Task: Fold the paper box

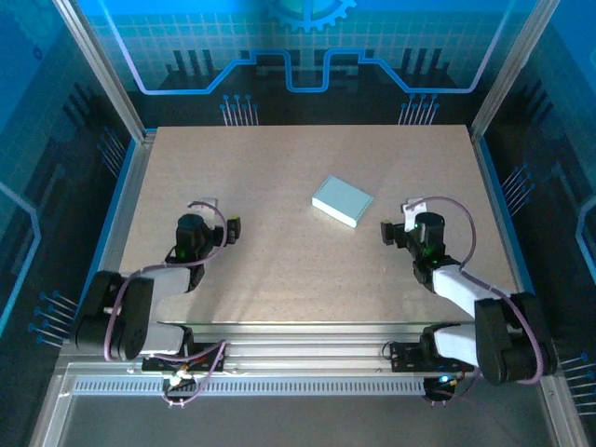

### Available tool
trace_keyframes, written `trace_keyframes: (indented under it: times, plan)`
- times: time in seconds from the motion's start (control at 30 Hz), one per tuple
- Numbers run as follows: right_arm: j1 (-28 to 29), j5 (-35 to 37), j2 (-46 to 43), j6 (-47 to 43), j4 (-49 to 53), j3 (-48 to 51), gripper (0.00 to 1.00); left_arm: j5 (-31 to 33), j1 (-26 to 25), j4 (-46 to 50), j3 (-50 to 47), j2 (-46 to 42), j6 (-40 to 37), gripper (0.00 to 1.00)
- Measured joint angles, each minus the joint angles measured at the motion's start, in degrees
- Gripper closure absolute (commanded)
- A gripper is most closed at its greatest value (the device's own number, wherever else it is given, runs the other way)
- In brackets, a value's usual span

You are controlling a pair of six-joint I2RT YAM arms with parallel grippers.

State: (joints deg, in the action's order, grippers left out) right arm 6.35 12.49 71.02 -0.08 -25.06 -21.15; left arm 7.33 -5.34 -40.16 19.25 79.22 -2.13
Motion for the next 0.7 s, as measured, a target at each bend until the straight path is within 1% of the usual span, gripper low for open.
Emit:
trace_keyframes:
  times: [0.2,0.3,0.37,0.7]
  plan:
    - [-2.91,-4.72,6.25,0.7,-11.63,0.35,0.0,-5.09,5.77,-12.39,-0.15,8.55,0.76,0.01]
    - [-3.93,-6.86,11.13,0.96,-16.52,0.24,0.0,-5.73,6.69,-12.33,0.15,9.62,1.73,0.01]
    - [-3.96,-7.89,14.23,1.01,-16.52,-0.63,0.0,-5.73,6.69,-12.02,0.98,9.62,2.03,0.01]
    - [-3.67,-8.26,15.04,0.7,-16.57,-2.8,0.0,-5.73,6.69,-12.07,1.84,9.62,2.16,0.01]
